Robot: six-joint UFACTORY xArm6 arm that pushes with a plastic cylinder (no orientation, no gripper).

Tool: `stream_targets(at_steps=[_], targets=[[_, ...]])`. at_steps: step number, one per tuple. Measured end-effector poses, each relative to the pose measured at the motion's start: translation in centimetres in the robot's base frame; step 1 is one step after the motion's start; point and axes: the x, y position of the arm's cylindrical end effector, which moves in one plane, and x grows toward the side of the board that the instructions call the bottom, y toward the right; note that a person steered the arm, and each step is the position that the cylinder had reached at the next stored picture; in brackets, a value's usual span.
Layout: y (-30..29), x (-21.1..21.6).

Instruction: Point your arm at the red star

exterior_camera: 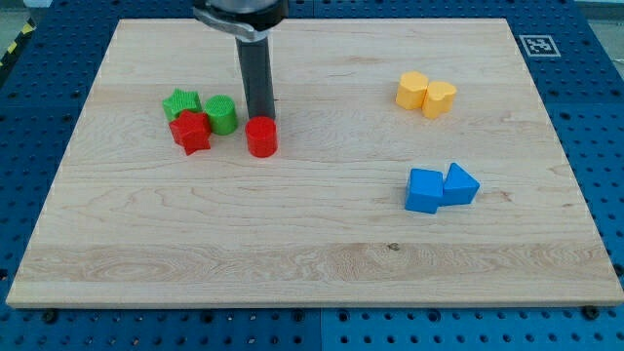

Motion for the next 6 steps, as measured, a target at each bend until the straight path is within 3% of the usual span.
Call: stream_targets(at_steps=[2,4,6], targets=[[0.2,3.4],[6.6,4.9],[5.3,13.5]])
